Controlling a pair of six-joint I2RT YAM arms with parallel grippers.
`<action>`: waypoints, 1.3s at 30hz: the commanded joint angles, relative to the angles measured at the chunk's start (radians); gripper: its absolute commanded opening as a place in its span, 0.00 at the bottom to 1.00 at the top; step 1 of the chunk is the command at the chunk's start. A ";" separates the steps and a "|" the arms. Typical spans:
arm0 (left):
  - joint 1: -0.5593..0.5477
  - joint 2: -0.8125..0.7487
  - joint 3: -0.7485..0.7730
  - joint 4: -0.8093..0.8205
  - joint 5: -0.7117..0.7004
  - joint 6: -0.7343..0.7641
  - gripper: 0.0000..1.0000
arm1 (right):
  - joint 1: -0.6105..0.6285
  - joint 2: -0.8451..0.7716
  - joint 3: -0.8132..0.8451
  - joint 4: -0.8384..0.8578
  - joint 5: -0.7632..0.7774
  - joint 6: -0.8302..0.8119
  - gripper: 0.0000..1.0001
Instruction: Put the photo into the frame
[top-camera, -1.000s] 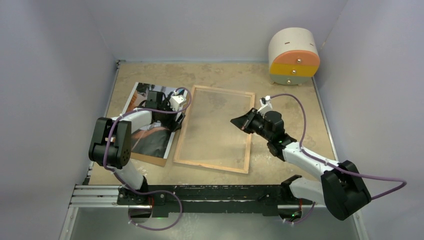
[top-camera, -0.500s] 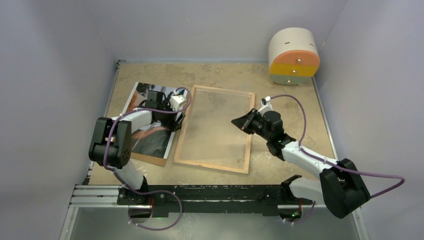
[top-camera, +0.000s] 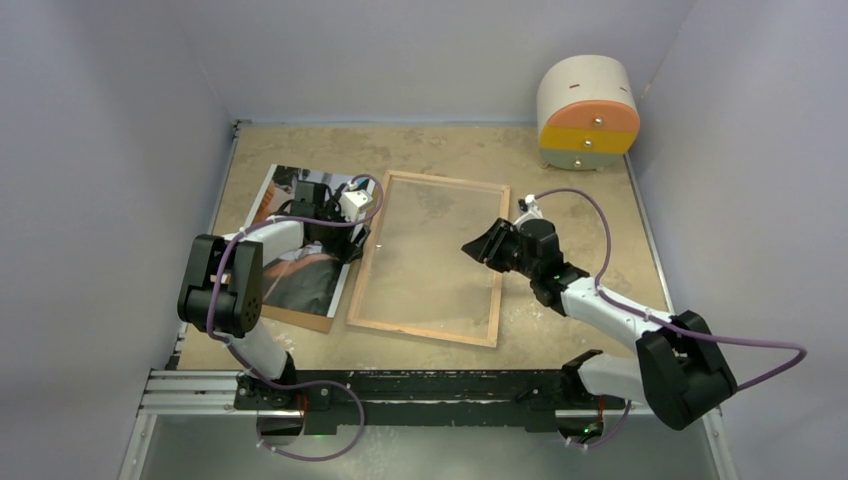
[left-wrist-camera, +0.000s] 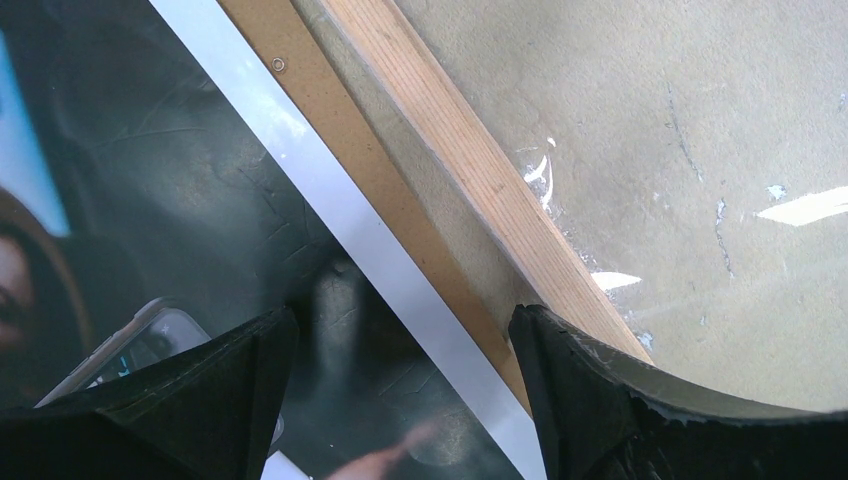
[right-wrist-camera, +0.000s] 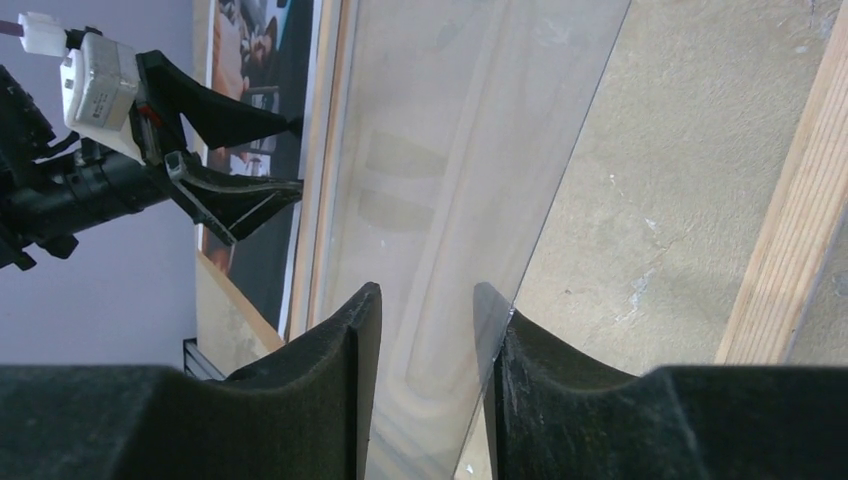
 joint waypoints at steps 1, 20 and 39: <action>-0.019 0.025 0.000 -0.083 0.053 -0.008 0.83 | 0.005 0.020 0.035 0.003 0.015 -0.022 0.39; -0.025 0.027 0.010 -0.103 0.086 -0.010 0.82 | 0.081 -0.031 0.084 0.047 0.030 -0.011 0.00; -0.028 0.034 0.033 -0.159 0.223 -0.010 0.80 | 0.125 -0.037 0.215 -0.068 0.008 -0.114 0.00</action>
